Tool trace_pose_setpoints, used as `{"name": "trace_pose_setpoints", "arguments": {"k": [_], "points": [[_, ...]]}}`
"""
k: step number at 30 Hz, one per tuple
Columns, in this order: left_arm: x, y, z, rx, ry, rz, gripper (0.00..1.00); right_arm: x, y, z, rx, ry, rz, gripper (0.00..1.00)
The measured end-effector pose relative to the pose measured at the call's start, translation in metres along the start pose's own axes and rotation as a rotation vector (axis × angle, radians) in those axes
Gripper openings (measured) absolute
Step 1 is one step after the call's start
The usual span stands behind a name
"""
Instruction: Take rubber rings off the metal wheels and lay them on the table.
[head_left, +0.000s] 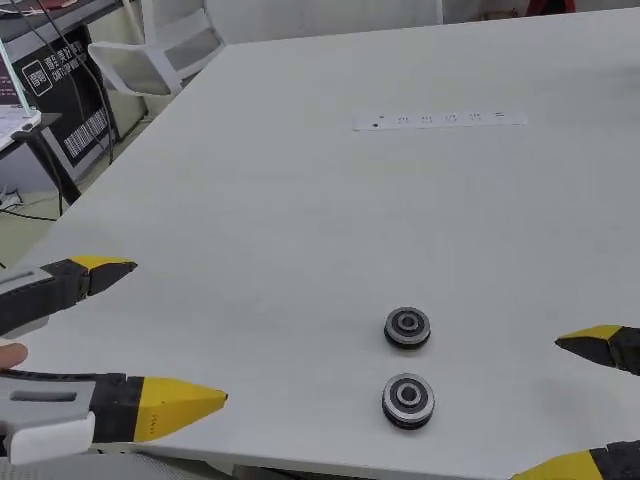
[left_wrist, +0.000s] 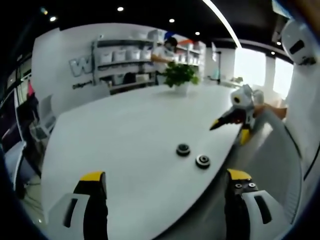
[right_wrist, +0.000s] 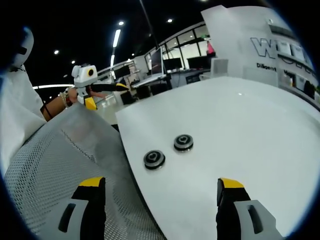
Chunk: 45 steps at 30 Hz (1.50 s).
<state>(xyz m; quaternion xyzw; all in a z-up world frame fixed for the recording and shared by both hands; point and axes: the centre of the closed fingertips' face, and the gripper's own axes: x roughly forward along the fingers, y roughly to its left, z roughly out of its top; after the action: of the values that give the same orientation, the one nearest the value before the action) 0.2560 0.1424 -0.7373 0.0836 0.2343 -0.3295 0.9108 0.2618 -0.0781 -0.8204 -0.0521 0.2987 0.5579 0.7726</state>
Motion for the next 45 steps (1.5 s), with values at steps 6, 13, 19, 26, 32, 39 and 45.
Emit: {"name": "trace_pose_setpoints", "arguments": {"k": [6, 13, 19, 26, 32, 39, 45], "points": [[0.009, -0.011, 0.009, 0.041, 0.005, -0.048, 0.98, 0.004, -0.002, 0.004, -0.008, -0.003, 0.006, 0.9], [0.023, -0.018, 0.017, 0.082, 0.012, -0.096, 0.96, 0.009, -0.003, 0.009, -0.025, -0.009, 0.021, 0.86], [0.035, -0.026, 0.022, 0.119, 0.02, -0.147, 0.95, 0.016, 0.0, 0.013, -0.045, -0.012, 0.047, 0.82], [0.055, -0.045, 0.029, 0.152, 0.015, -0.226, 0.89, 0.025, 0.002, 0.015, -0.084, -0.003, 0.079, 0.75], [0.071, -0.06, 0.034, 0.191, 0.017, -0.282, 0.87, 0.032, 0.005, 0.018, -0.116, -0.006, 0.104, 0.7], [0.091, -0.083, 0.041, 0.237, -0.005, -0.354, 0.76, 0.04, 0.003, 0.024, -0.144, -0.017, 0.123, 0.63], [0.104, -0.091, 0.04, 0.259, -0.001, -0.393, 0.7, 0.046, 0.005, 0.022, -0.166, -0.017, 0.145, 0.58]]}}
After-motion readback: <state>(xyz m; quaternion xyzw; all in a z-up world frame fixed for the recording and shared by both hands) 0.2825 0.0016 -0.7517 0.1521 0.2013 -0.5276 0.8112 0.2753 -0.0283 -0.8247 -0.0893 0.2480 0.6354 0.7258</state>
